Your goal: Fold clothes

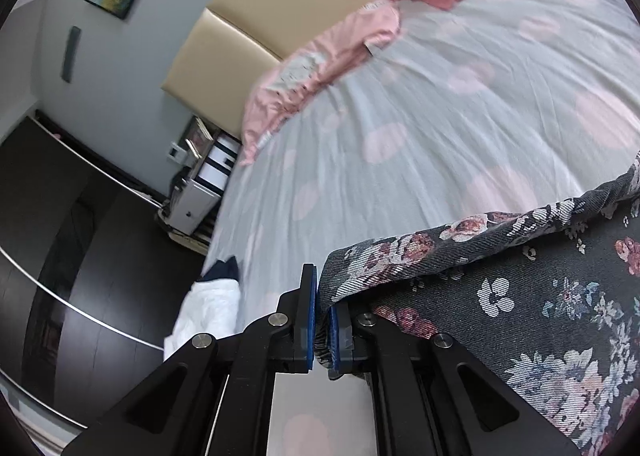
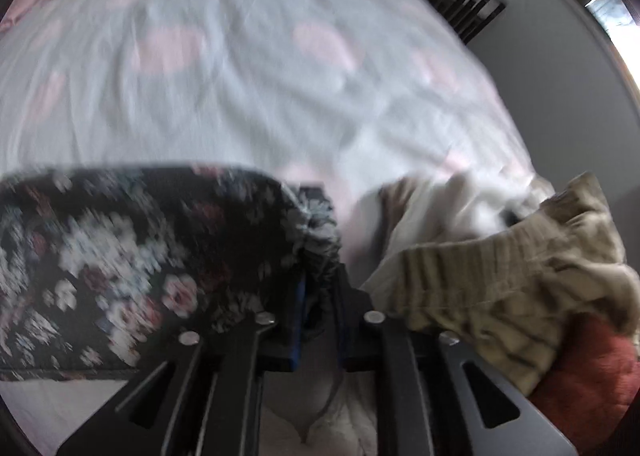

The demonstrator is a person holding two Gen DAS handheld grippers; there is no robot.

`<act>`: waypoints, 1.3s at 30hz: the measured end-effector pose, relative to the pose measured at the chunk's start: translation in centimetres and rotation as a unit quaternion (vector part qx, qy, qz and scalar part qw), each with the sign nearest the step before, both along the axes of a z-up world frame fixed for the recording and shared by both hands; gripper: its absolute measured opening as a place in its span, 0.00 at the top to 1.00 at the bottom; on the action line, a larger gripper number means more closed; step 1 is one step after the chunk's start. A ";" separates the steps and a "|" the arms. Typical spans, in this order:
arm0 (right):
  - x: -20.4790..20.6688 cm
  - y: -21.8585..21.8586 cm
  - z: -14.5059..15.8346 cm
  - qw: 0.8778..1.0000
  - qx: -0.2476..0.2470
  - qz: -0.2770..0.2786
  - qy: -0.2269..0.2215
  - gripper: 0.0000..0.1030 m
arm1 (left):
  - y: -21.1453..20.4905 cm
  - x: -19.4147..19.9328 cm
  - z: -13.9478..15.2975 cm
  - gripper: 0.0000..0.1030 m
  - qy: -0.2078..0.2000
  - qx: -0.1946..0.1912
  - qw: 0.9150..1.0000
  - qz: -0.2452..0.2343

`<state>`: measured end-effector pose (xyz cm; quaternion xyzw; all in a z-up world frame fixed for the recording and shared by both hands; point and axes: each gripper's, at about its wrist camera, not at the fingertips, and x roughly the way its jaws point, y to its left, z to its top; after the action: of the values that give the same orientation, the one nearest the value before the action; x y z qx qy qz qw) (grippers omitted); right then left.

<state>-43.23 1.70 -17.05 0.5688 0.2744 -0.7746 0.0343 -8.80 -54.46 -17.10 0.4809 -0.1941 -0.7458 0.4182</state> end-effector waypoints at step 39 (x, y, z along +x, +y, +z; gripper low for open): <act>24.3 -7.8 3.8 0.946 -0.314 0.017 -0.085 0.78 | 6.8 22.3 0.5 0.42 0.120 0.321 0.936 0.078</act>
<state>-18.89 -6.10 -13.27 0.5880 0.0234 -0.7699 0.2471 13.46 -47.71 -16.63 0.5099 0.1455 -0.7856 0.3189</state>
